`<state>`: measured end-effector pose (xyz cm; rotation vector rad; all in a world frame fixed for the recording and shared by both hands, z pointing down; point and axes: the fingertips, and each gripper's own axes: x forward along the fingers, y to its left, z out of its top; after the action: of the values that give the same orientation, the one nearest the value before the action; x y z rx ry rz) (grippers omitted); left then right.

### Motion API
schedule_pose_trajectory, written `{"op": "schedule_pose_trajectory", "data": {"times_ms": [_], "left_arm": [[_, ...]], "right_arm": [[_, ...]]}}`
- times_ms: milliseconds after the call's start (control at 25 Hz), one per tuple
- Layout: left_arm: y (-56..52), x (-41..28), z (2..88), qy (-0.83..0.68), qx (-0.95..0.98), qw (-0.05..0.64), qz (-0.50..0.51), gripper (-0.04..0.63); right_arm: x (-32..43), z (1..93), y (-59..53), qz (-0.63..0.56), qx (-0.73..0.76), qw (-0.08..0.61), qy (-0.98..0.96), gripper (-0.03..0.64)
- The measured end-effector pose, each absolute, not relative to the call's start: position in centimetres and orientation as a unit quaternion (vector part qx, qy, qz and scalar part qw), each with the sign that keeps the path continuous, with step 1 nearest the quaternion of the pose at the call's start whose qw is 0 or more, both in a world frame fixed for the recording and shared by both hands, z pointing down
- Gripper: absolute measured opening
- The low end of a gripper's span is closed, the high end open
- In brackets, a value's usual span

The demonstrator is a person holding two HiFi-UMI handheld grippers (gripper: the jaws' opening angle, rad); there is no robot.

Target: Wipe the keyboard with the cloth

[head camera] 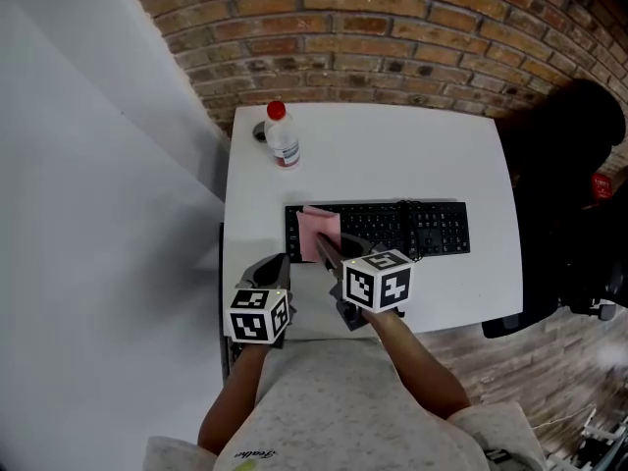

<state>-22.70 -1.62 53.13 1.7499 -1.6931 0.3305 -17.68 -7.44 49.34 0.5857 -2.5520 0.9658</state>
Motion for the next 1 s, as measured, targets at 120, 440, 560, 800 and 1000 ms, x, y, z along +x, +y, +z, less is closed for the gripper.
{"op": "schedule_pose_trajectory", "data": {"times_ms": [120,440,560,800,1000], "left_arm": [[-1.0,-23.8,53.4,-0.646,0.672,0.337,0.129,-0.005],[0.3,-25.4,53.6,-0.637,0.681,0.335,0.137,-0.005],[0.7,-25.9,53.8,-0.634,0.682,0.336,0.14,-0.005],[0.9,-25.9,53.8,-0.626,0.691,0.332,0.143,-0.005],[0.8,-25.0,53.9,-0.615,0.701,0.331,0.146,-0.005]], "right_arm": [[-19.9,50.1,-5.8,0.344,0.195,0.178,-0.901,0.025],[-22.7,52.6,-3.4,0.348,0.197,0.194,-0.896,0.025],[-22.7,53.4,-3.2,0.345,0.207,0.203,-0.893,0.023],[-22.2,53.8,-3.2,0.341,0.223,0.203,-0.89,0.023],[-21.2,53.9,-3.2,0.338,0.236,0.203,-0.888,0.025]]}}
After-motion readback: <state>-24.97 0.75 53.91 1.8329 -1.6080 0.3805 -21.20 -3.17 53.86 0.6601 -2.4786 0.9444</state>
